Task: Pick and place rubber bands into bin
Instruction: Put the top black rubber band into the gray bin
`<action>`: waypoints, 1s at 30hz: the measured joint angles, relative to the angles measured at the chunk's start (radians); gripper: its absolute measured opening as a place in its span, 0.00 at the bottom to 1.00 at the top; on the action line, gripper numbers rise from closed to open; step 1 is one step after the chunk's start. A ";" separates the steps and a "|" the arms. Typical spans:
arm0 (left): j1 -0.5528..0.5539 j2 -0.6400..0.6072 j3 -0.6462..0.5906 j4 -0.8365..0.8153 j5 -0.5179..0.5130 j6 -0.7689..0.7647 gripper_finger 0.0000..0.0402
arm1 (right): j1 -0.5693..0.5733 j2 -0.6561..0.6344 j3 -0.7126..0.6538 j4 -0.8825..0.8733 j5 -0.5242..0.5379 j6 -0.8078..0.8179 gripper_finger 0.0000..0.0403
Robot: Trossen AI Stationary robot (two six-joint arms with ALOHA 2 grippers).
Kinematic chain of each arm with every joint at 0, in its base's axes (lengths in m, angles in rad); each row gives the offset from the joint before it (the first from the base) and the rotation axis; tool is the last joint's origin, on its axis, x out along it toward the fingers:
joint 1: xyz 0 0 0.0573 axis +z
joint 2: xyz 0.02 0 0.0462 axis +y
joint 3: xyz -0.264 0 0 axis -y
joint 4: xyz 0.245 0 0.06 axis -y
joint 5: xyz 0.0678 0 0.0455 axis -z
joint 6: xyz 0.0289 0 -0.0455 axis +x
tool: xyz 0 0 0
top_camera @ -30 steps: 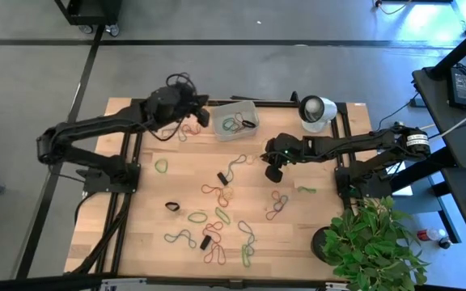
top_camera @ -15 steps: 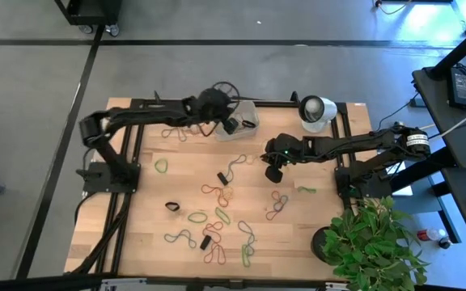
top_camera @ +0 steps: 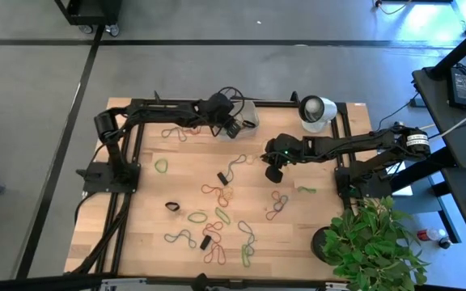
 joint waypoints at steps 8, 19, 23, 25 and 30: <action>0.000 -0.112 0.000 -0.039 -0.003 0.001 0.32 | 0.000 0.000 0.000 -0.001 0.000 -0.001 0.13; -0.024 -0.423 -0.004 -0.433 -0.042 -0.023 0.19 | 0.000 0.000 0.000 0.009 0.000 -0.003 0.13; -0.067 -0.487 -0.051 -0.517 -0.035 -0.014 0.04 | 0.000 0.000 0.000 0.020 0.000 0.011 0.13; -0.094 -0.515 -0.098 -0.525 -0.034 -0.020 0.02 | 0.000 0.000 0.000 0.045 0.000 0.051 0.13; -0.175 -0.594 -0.246 -0.517 -0.034 -0.055 0.00 | 0.018 0.001 0.056 0.052 0.019 0.078 0.09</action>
